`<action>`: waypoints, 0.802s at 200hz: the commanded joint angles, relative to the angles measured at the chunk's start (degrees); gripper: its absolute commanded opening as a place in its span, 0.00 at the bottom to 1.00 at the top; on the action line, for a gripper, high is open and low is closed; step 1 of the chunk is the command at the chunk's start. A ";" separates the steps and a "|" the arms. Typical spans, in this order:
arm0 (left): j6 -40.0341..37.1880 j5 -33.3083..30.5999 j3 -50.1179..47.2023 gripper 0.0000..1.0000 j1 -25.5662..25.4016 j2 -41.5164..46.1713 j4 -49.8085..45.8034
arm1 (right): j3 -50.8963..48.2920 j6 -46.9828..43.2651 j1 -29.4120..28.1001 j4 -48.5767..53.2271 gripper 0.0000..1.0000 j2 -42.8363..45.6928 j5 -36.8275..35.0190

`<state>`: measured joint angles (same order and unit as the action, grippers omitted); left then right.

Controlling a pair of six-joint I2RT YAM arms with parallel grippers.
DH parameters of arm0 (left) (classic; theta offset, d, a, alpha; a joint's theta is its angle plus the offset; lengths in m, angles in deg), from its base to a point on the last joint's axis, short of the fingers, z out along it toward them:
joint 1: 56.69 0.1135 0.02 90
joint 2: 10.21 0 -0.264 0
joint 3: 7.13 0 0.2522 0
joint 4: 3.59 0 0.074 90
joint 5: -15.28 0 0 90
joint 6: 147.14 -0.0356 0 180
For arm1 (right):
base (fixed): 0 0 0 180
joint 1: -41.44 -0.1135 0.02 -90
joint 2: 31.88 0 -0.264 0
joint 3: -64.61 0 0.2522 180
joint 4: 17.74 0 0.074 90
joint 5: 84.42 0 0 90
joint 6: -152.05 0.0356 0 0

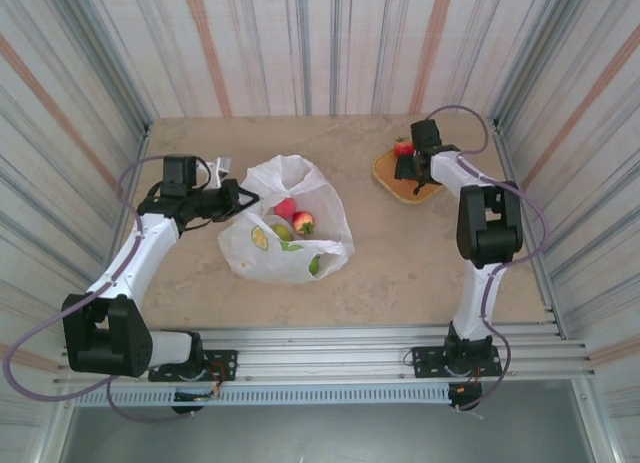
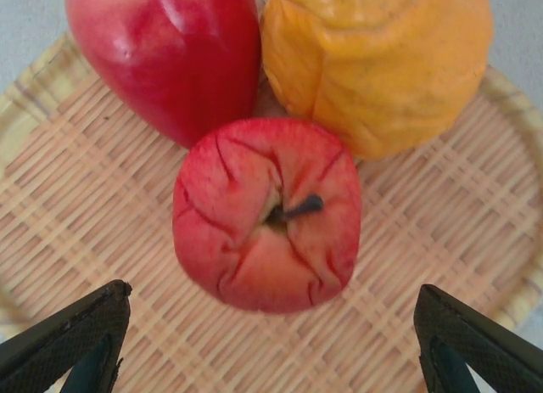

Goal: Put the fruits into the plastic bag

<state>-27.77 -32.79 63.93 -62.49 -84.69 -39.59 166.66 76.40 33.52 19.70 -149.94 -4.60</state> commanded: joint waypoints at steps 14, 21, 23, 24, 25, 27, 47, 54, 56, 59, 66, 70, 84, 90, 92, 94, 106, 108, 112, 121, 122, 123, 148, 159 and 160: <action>-0.28 0.69 -0.63 0.01 -0.11 -0.49 0.79 | 4.31 -3.14 0.64 3.10 0.82 -3.63 -1.10; -0.28 0.65 -0.61 0.01 -0.09 -0.56 0.79 | 5.31 -3.42 0.71 3.93 0.80 -4.16 -1.06; -0.28 0.64 -0.61 0.01 -0.09 -0.62 0.79 | 5.44 -3.49 0.72 3.92 0.80 -4.34 -1.11; -0.27 0.62 -0.61 0.01 -0.09 -0.60 0.79 | 5.44 -3.49 0.72 3.92 0.80 -4.34 -1.11; -0.27 0.61 -0.61 0.01 -0.09 -0.63 0.79 | 5.59 -3.59 0.76 3.92 0.79 -4.43 -1.26; -0.27 0.61 -0.61 0.01 -0.09 -0.66 0.79 | 5.67 -3.65 0.74 3.92 0.79 -4.44 -1.30; -0.27 0.68 -0.67 0.01 -0.09 -0.59 0.78 | 6.57 -4.37 0.80 3.92 0.75 -5.11 -1.02; -0.25 0.70 -0.61 0.01 -0.09 -0.64 0.79 | 7.08 -4.57 0.89 4.19 0.74 -5.52 -0.82; -0.22 0.70 -0.65 0.01 -0.09 -0.62 0.79 | 7.27 -4.63 0.89 4.34 0.73 -5.64 -0.81; -0.22 0.69 -0.61 0.01 -0.13 -0.59 0.79 | 7.43 -4.67 0.89 4.42 0.73 -5.76 -0.75; -0.23 0.60 -0.61 0.01 -0.09 -0.62 0.79 | 8.07 -4.90 0.89 4.84 0.72 -6.11 -0.68; -0.23 0.61 -0.61 0.01 -0.09 -0.61 0.79 | 8.28 -4.99 0.87 5.08 0.71 -6.34 -0.59; -0.32 0.60 -0.70 0.01 -0.09 -0.60 0.79 | 9.01 -5.36 0.98 5.58 0.69 -6.91 -0.46; -0.27 0.61 -0.70 0.01 -0.13 -0.55 0.79 | 9.25 -5.43 0.98 5.66 0.68 -7.17 -0.29; -0.32 0.61 -0.76 0.01 -0.10 -0.51 0.79 | 9.31 -5.48 0.98 5.67 0.67 -7.11 -0.22; -0.28 0.61 -0.71 0.01 -0.09 -0.58 0.79 | 9.34 -5.56 0.98 5.67 0.67 -7.23 -0.16; -0.27 0.61 -0.63 0.01 -0.09 -0.62 0.79 | 9.61 -5.90 1.07 5.67 0.64 -7.34 0.32; -0.27 0.61 -0.68 0.01 -0.09 -0.66 0.79 | 9.64 -5.89 1.07 5.67 0.64 -7.35 0.33; -0.27 0.61 -0.65 0.01 -0.09 -0.60 0.79 | 9.70 -5.97 1.07 5.66 0.63 -7.47 0.52; -0.29 0.61 -0.63 0.01 -0.09 -0.61 0.79 | 9.93 -6.13 1.07 5.67 0.61 -7.54 0.67; -0.28 0.61 -0.66 0.01 -0.04 -0.59 0.79 | 9.95 -6.11 1.07 5.67 0.61 -7.54 0.72; -0.28 0.61 -0.64 0.01 -0.07 -0.63 0.79 | 9.95 -6.11 1.07 5.67 0.61 -7.54 0.72; -0.27 0.61 -0.70 0.01 -0.09 -0.79 0.79 | 9.69 -6.11 1.11 6.03 0.57 -6.57 1.08; -0.27 0.69 -0.72 0.01 -0.14 -0.78 0.79 | 8.55 -6.15 1.11 5.87 0.56 -4.89 1.21; -0.27 0.69 -0.66 0.01 -0.11 -0.77 0.79 | 8.38 -6.16 1.13 5.81 0.56 -4.72 1.21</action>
<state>-27.77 -32.77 63.89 -62.49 -84.93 -39.57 175.15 71.61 34.09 23.39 -156.39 -4.64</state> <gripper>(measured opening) 0.047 0.570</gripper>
